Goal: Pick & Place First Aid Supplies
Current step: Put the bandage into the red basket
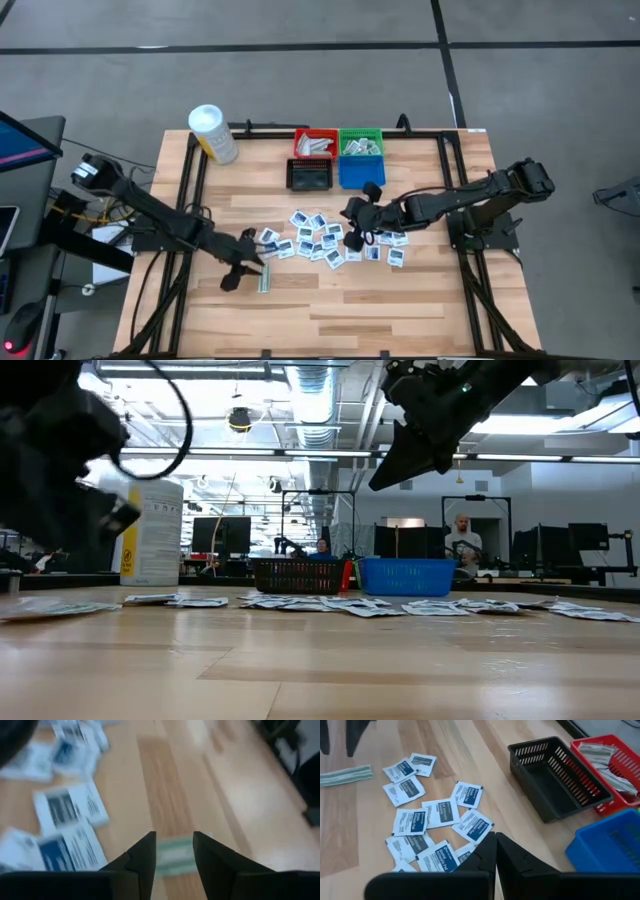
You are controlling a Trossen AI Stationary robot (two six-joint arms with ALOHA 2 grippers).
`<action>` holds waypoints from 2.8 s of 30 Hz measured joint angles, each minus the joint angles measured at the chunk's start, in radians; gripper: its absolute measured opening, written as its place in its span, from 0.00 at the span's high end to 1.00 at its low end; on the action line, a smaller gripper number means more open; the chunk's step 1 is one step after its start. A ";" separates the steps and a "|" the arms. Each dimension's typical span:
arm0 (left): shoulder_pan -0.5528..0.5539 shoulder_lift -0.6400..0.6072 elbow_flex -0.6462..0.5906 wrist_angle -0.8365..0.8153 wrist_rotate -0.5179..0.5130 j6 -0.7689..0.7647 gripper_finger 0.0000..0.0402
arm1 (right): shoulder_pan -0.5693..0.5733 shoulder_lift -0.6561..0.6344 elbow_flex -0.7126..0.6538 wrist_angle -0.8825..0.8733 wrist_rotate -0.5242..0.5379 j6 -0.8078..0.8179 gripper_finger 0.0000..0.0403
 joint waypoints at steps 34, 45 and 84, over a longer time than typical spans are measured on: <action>-0.052 0.154 -0.041 0.021 -0.227 -0.116 0.65 | 0.026 0.000 0.000 -0.008 -0.002 0.000 1.00; -0.051 0.153 -0.067 0.043 -0.200 -0.117 0.68 | 0.026 0.000 0.000 -0.011 -0.002 0.000 1.00; 0.191 0.155 0.018 0.282 -0.322 0.302 0.98 | 0.041 0.000 0.000 -0.017 -0.001 0.046 1.00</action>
